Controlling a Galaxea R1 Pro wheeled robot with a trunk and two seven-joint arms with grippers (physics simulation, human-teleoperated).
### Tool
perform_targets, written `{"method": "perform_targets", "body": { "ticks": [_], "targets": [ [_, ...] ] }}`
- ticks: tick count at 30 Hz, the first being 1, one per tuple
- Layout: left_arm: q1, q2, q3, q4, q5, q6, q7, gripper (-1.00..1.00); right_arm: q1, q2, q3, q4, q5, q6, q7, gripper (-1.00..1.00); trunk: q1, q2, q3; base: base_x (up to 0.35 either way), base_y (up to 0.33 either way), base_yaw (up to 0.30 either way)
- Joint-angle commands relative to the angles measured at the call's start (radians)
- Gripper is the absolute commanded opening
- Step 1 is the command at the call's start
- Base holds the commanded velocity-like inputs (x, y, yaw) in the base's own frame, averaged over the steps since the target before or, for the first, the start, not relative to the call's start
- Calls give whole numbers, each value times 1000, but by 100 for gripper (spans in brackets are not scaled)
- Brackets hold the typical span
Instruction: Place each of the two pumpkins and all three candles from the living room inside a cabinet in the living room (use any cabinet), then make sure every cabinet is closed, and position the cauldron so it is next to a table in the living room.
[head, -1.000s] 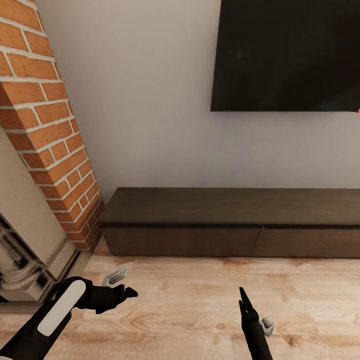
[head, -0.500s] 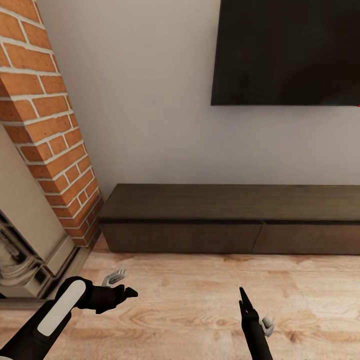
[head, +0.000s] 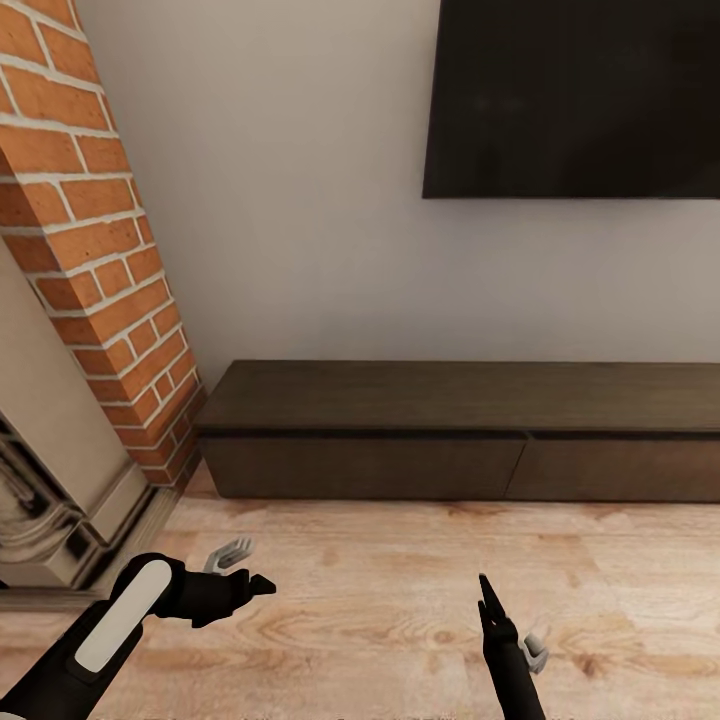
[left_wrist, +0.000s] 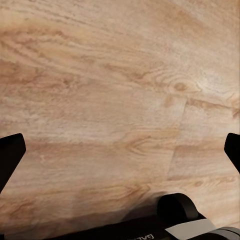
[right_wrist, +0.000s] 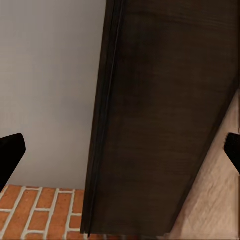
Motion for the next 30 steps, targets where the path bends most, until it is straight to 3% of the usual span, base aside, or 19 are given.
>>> {"method": "perform_targets", "body": {
  "ticks": [1, 14, 17, 23, 30],
  "targets": [
    [-1, 1, -2, -1, 11, 0, 10, 100, -1, -1, 8, 0, -9, -6, 2, 100, 4, -8, -4, 0, 0, 0],
    [-1, -1, -3, -1, 12, 0, 8, 100, -1, -1, 7, 0, -11, -6, 2, 100, 54, -99, -45, 0, 0, 0],
    [-1, -2, -4, -1, 12, 0, 8, 100, -1, -1, 4, 1, -11, -6, 2, 100, 54, -99, -45, 0, 0, 0],
    [-1, -3, -3, -1, 13, 0, 7, 100, -1, -1, -36, 0, -10, -6, 3, 100, 54, -99, -45, 0, 0, 0],
    [-1, -2, -3, -1, 14, 0, 6, 100, -1, -2, -43, 1, -11, -6, 3, 100, 54, -99, -45, 108, 0, 0]
  ]
}}
